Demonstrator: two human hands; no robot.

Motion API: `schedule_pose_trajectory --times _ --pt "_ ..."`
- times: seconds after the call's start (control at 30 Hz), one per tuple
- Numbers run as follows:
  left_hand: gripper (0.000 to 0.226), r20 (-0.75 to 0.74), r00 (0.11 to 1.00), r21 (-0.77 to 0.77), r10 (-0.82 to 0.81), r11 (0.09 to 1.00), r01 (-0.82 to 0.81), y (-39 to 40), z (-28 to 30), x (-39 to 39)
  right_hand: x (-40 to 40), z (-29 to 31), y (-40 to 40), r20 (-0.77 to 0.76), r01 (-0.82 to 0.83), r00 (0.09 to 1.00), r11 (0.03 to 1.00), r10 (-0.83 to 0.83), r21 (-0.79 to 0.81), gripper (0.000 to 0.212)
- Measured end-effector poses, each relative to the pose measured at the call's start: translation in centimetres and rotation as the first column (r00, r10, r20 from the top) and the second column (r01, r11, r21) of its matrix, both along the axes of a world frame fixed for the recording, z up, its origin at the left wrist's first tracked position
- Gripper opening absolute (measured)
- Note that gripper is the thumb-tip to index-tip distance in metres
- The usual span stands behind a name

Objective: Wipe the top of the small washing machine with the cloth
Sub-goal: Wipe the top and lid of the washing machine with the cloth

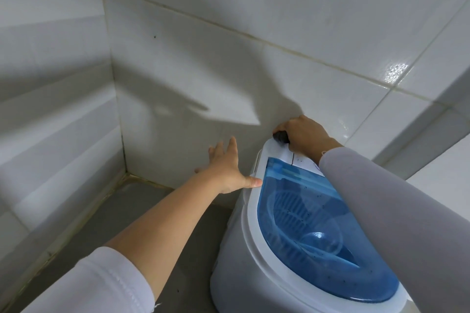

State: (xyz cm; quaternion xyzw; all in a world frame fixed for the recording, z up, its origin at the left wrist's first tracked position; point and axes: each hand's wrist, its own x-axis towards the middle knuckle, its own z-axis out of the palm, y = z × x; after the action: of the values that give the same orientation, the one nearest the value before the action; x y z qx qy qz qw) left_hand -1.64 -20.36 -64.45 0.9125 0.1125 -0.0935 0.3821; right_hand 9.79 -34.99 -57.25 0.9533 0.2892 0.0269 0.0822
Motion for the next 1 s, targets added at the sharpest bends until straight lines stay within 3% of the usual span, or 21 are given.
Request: schedule_pose_trajectory --times 0.23,0.53,0.67,0.77,1.0 --pt "0.116 0.013 0.997 -0.104 0.071 0.992 -0.069 0.9 0.4 0.7 0.1 4.1 -4.0 -0.034 0.143 0.990 0.965 -0.139 0.219 0.049" --pt "0.112 0.030 0.997 -0.108 0.070 0.992 -0.067 -0.5 0.5 2.2 -0.2 3.7 -6.8 -0.147 0.303 0.952 0.896 -0.269 0.324 0.047" --pt "0.112 0.026 0.997 -0.095 0.071 0.993 -0.068 -0.7 0.3 2.5 -0.1 2.7 -6.3 -0.205 0.340 0.936 0.889 -0.287 0.305 0.050" --pt "0.112 0.028 0.997 -0.078 0.067 0.995 -0.065 -0.7 0.4 2.4 0.1 1.9 -5.5 -0.240 0.367 0.921 0.888 -0.306 0.278 0.040" --pt "0.113 0.014 0.998 -0.068 0.067 0.996 -0.065 -0.5 0.3 2.5 -0.6 1.3 -4.9 -0.192 0.312 0.945 0.904 -0.264 0.292 0.032"
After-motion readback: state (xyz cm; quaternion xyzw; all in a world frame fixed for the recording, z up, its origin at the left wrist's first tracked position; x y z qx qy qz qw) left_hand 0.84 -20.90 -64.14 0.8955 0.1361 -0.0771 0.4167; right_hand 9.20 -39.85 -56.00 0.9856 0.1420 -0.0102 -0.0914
